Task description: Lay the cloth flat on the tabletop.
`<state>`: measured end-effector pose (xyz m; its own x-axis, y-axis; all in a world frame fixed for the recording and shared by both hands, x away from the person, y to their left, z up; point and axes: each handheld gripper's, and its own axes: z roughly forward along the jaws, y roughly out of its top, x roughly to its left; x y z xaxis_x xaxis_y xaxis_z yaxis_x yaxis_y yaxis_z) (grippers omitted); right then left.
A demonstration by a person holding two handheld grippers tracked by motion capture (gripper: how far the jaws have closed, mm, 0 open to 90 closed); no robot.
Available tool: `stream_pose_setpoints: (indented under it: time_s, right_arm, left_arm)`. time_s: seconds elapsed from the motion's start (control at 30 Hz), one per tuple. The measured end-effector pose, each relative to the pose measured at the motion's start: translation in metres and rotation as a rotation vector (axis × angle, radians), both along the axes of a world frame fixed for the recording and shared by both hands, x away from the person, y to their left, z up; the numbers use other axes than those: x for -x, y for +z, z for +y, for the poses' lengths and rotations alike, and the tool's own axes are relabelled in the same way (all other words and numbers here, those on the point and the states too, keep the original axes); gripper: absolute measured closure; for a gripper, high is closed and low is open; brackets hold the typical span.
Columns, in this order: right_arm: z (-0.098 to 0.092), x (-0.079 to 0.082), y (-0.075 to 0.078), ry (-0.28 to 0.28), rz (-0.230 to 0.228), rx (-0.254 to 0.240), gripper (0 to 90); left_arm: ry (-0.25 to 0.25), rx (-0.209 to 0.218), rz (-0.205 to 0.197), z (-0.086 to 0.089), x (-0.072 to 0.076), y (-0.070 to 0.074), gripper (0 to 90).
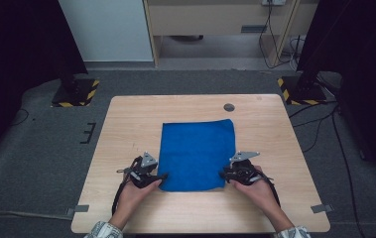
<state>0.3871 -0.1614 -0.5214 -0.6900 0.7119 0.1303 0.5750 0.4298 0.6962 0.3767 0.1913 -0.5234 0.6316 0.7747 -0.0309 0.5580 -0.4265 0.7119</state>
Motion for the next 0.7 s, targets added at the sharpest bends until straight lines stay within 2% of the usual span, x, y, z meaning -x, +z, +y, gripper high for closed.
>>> stream_pose_setpoints:
  time_s: [0.17, 0.27, 0.37, 0.43, 0.5, 0.63, 0.7]
  right_arm:
    - [0.004, 0.0, 0.0, 0.014, -0.018, 0.009, 85.5]
    - [0.007, -0.001, 0.002, 0.014, -0.021, 0.012, 87.7]
    - [0.015, -0.007, 0.011, 0.038, -0.035, 0.0, 87.8]
    - [0.028, -0.014, 0.019, 0.058, -0.043, -0.002, 87.7]
    - [0.045, -0.022, 0.022, 0.087, -0.043, 0.017, 87.5]
    - [0.083, -0.039, 0.021, 0.127, -0.042, 0.064, 87.1]
    - [0.098, -0.047, 0.017, 0.133, -0.035, 0.082, 83.9]
  left_arm:
    - [0.001, -0.006, 0.003, 0.0, 0.0, -0.001, 37.3]
    - [0.008, -0.014, -0.002, 0.0, -0.001, -0.001, 37.4]
    - [0.01, -0.009, -0.001, 0.001, -0.001, -0.001, 37.4]
    - [0.009, -0.019, 0.006, 0.001, -0.001, -0.002, 37.4]
    - [0.008, -0.023, 0.007, 0.0, -0.001, -0.003, 37.4]
    - [0.01, -0.021, 0.008, 0.001, -0.001, -0.002, 37.4]
    - [0.01, -0.022, 0.01, 0.002, -0.001, -0.002, 37.4]
